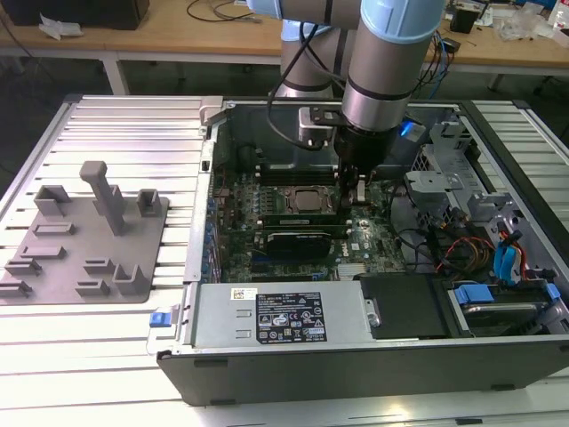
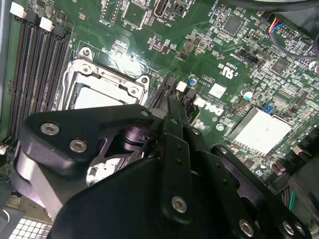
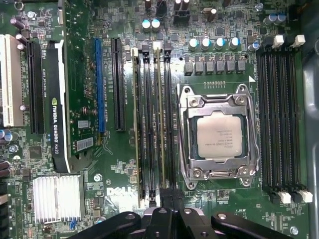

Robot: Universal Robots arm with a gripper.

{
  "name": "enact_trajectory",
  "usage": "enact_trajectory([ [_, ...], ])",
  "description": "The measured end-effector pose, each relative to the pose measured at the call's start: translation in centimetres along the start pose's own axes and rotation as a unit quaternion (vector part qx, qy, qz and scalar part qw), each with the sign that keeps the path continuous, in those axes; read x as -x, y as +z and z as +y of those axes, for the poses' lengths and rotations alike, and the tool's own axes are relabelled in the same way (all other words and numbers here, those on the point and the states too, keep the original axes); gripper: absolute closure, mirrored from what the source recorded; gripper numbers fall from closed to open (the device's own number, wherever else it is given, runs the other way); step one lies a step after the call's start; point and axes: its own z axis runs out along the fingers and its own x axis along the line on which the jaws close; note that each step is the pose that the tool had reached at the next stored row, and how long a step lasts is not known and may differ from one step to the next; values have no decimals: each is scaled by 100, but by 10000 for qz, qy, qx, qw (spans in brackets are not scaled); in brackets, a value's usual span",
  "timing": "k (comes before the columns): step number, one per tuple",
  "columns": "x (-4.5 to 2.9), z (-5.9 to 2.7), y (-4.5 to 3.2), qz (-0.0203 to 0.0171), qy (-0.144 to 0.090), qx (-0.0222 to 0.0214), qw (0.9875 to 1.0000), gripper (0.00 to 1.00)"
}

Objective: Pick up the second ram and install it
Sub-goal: 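Press down the second ram until it locks into place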

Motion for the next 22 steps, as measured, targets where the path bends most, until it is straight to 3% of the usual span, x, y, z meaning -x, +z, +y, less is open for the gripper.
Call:
enact_trajectory([
  [18,0,0,51,0,0,0,10000,92],
  [21,0,1,-56,7,0,-1,10000,92],
  [22,0,1,-61,7,0,-1,10000,92],
])
